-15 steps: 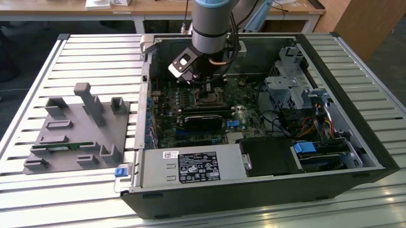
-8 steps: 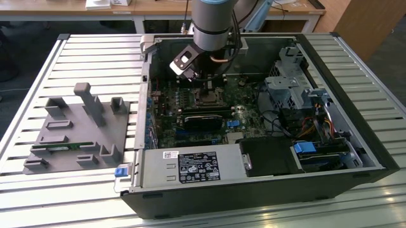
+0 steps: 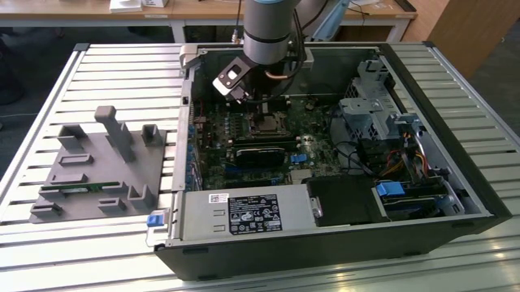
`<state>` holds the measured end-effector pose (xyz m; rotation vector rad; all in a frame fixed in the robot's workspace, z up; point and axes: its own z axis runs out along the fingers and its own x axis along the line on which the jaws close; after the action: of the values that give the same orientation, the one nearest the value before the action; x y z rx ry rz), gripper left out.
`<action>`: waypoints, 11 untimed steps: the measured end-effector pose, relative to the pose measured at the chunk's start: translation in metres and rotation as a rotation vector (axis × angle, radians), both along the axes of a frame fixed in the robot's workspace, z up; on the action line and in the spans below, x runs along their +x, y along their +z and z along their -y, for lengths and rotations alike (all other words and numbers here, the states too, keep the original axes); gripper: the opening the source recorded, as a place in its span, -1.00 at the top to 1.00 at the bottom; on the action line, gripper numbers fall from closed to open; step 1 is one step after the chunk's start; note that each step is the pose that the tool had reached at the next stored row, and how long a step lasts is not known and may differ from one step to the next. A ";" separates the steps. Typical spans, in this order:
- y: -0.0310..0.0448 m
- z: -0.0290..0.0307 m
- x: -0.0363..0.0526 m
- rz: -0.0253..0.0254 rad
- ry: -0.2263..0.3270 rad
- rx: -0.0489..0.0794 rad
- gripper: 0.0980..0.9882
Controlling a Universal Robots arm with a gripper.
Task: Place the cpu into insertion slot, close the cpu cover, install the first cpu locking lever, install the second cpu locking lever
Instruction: 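Close the cpu cover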
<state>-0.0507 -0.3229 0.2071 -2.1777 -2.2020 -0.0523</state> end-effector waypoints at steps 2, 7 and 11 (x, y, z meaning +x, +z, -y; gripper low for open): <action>-0.0022 0.0000 -0.0001 0.0000 0.000 0.000 0.95; -0.0068 0.0002 -0.0003 -0.0007 0.000 -0.001 0.95; -0.0079 -0.0011 0.0018 -0.0003 0.000 0.000 0.95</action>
<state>-0.0488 -0.3218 0.1992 -2.1777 -2.2020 -0.0518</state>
